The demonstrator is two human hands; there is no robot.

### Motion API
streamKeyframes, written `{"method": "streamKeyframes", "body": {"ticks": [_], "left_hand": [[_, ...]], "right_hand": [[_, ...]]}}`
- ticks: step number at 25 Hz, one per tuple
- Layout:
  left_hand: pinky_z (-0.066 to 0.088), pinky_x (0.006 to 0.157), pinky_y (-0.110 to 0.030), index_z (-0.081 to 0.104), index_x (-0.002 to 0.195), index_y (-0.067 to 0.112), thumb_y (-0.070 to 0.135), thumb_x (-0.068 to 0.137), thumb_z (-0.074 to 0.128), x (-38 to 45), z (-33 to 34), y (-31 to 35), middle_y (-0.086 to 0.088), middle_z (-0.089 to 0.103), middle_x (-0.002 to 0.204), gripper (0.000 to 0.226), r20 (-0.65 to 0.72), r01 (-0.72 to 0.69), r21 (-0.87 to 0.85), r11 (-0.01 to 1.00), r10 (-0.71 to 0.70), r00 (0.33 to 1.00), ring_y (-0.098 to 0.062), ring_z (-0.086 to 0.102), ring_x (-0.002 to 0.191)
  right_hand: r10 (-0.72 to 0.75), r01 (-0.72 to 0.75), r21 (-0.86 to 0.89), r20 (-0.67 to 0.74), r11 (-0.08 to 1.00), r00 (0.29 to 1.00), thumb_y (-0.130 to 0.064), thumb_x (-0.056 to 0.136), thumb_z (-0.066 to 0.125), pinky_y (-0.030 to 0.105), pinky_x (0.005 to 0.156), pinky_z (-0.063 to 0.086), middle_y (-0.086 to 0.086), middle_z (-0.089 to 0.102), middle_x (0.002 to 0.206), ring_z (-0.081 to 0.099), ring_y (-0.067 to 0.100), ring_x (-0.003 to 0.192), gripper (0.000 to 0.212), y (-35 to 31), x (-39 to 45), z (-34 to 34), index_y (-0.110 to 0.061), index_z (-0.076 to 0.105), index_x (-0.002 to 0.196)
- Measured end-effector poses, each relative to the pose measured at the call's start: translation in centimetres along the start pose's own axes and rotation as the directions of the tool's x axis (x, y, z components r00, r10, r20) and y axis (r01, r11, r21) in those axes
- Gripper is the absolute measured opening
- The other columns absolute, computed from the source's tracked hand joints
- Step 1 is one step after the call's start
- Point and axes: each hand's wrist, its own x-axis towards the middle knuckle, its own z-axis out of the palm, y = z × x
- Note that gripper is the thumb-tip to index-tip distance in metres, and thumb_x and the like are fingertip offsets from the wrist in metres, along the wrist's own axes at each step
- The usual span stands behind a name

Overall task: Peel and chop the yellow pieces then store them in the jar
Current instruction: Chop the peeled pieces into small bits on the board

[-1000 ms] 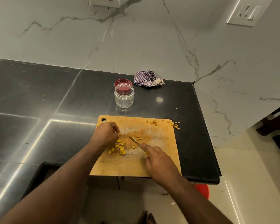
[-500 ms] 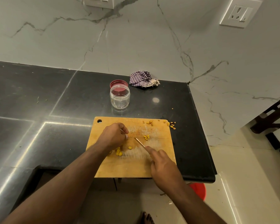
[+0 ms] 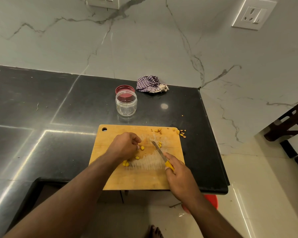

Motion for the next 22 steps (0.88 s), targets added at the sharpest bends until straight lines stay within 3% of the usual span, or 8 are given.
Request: {"method": "streamKeyframes", "body": {"ticks": [7, 16, 22], "left_hand": [[0.056, 0.075, -0.029, 0.072, 0.108, 0.024, 0.026, 0.086, 0.072, -0.7, 1.2, -0.2, 0.007, 0.070, 0.098, 0.022, -0.049, -0.033, 0.100, 0.994, 0.038, 0.998, -0.009, 0.062, 0.089], [0.057, 0.070, -0.032, 0.074, 0.095, 0.027, 0.026, 0.085, 0.070, -0.7, 2.3, -0.3, 0.009, 0.069, 0.088, 0.010, -0.130, -0.038, 0.119, 0.992, 0.054, 0.990, -0.010, 0.063, 0.081], [0.058, 0.067, -0.033, 0.071, 0.086, 0.030, 0.025, 0.082, 0.068, -0.4, 2.3, -0.3, 0.012, 0.067, 0.080, 0.006, -0.103, -0.028, 0.114, 0.993, 0.040, 0.994, -0.009, 0.063, 0.077]], "right_hand": [[-0.054, 0.057, -0.060, 0.042, 0.997, 0.998, -0.024, 0.103, 0.043, 0.014, 0.100, 0.030, -0.008, 0.042, 0.148, 0.041, 0.006, 0.131, 0.049, -1.5, 0.0, 0.8, -0.029, 0.033, 0.151], [-0.061, 0.076, -0.163, 0.092, 0.984, 0.994, -0.020, 0.101, 0.037, 0.033, 0.096, 0.045, -0.001, 0.047, 0.131, 0.052, 0.015, 0.111, 0.052, -2.6, -0.3, 2.1, -0.028, 0.028, 0.152], [-0.051, 0.073, -0.232, 0.104, 0.970, 0.993, -0.019, 0.102, 0.035, 0.030, 0.084, 0.048, -0.002, 0.046, 0.125, 0.053, 0.013, 0.098, 0.054, -3.3, -0.4, 2.3, -0.027, 0.023, 0.154]]}}
